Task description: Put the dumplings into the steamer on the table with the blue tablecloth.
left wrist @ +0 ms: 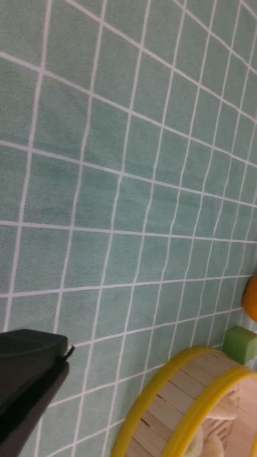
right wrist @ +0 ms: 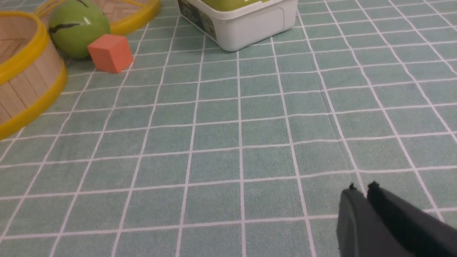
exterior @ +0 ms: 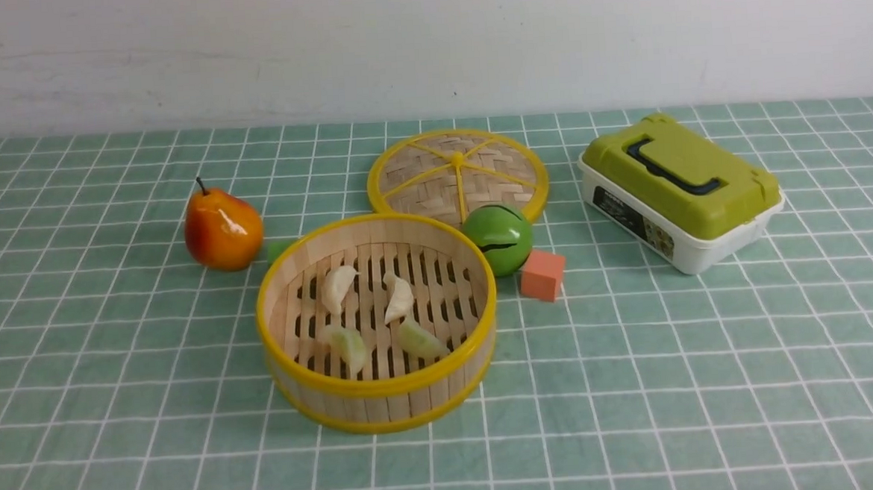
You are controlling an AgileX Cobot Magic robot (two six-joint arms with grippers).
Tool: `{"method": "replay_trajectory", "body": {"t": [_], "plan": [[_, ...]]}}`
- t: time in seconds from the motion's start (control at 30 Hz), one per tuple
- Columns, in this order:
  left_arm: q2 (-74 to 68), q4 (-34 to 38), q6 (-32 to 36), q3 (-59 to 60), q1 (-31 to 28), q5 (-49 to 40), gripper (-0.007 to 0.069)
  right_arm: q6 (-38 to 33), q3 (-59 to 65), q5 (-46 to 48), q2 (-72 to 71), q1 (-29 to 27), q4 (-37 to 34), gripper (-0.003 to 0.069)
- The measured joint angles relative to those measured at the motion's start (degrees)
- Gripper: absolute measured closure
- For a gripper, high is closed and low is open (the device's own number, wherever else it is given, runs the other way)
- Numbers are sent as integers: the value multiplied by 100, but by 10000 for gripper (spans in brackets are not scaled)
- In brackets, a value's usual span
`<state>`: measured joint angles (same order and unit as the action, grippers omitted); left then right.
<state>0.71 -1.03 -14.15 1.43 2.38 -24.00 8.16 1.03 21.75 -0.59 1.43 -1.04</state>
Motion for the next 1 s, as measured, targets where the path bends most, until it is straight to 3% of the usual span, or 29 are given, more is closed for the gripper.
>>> {"method": "replay_trajectory", "body": {"t": [0.27, 1.0], "plan": [[0, 103, 306, 18, 0, 105, 638, 0, 0, 0, 0, 0, 0, 606], [0, 103, 334, 18, 0, 110, 638, 0, 0, 0, -1, 0, 0, 582]]}}
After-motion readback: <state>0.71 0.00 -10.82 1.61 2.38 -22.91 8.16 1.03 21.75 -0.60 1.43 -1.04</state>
